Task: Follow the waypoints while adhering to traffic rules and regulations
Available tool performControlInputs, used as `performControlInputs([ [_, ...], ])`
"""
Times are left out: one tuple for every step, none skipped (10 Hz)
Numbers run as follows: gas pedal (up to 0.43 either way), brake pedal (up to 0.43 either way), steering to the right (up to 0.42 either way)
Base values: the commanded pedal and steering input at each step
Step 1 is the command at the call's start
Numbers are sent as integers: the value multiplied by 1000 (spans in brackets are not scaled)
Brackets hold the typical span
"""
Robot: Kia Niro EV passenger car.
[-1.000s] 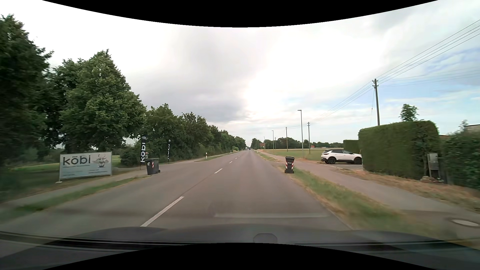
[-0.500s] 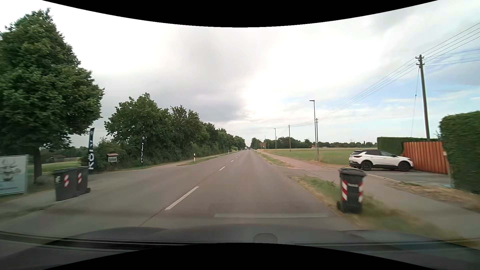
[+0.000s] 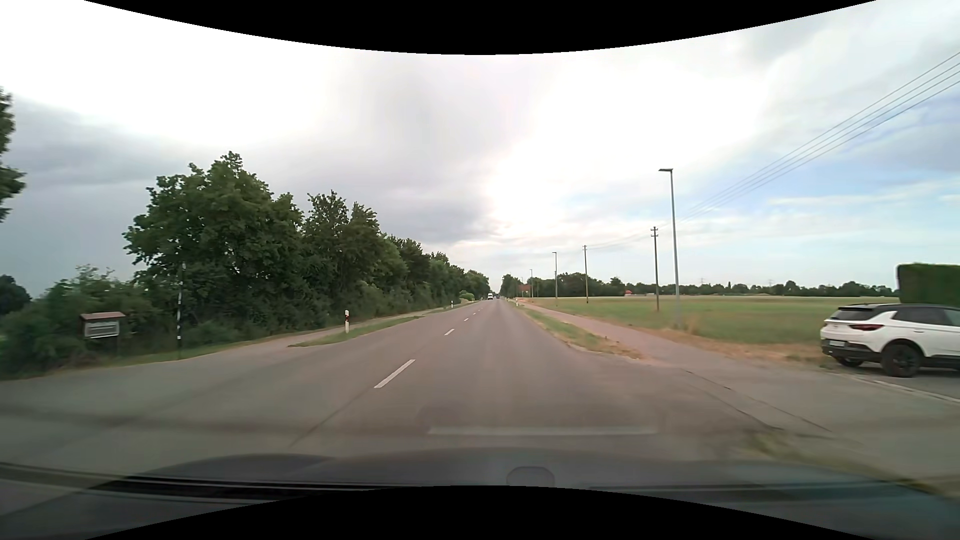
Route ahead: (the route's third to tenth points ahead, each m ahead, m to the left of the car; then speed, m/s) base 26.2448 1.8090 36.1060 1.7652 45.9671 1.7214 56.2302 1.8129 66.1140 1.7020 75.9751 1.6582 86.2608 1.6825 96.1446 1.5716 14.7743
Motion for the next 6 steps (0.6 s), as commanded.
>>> performControlInputs([
  [150,0,0],
  [150,0,0],
  [150,0,0],
  [157,0,0],
  [157,0,0],
  [157,0,0],
])
